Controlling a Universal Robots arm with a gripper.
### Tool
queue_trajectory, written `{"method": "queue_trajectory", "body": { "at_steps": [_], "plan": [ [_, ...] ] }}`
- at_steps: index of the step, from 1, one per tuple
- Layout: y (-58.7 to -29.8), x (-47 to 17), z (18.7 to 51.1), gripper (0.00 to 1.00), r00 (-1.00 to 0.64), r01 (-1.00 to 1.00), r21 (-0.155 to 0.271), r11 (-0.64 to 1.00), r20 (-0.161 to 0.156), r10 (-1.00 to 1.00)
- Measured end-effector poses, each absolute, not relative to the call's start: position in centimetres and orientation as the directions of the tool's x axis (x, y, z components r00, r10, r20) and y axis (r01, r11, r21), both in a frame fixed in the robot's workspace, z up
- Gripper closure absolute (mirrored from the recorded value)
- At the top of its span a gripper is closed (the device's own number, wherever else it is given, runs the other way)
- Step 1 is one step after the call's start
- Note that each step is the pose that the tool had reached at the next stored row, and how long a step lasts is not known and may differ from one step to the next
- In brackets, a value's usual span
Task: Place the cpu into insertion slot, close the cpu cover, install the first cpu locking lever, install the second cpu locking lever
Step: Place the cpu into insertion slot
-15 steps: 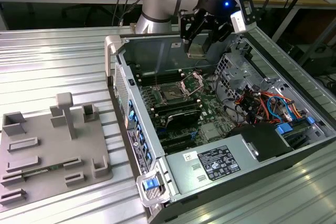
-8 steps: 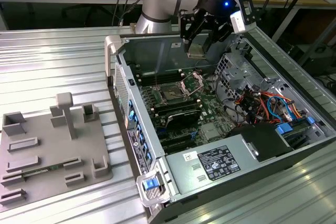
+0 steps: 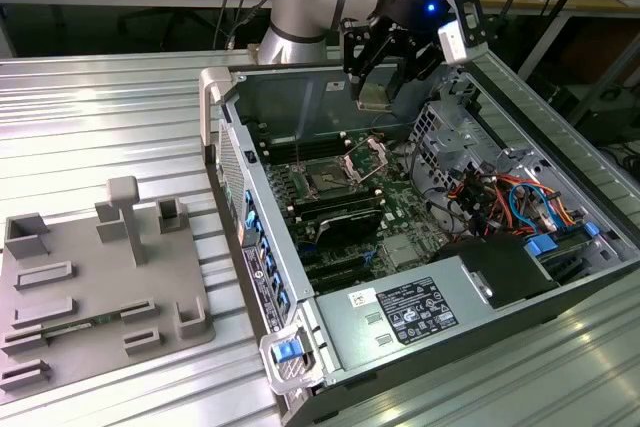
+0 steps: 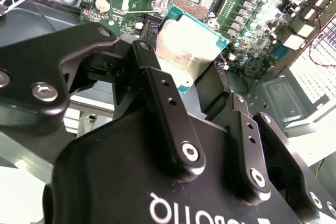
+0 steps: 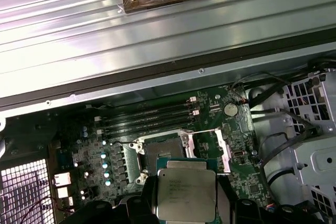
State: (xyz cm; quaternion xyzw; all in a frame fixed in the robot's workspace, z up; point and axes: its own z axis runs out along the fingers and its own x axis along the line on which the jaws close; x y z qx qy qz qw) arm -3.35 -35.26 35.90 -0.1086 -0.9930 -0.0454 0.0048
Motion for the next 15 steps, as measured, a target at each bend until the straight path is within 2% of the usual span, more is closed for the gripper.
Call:
{"method": "queue_trajectory", "body": {
  "at_steps": [15],
  "plan": [
    [-35.26,-3.49,35.86,0.45,-0.963,0.269,0.089,0.959,0.019,0.269]
  ]
}}
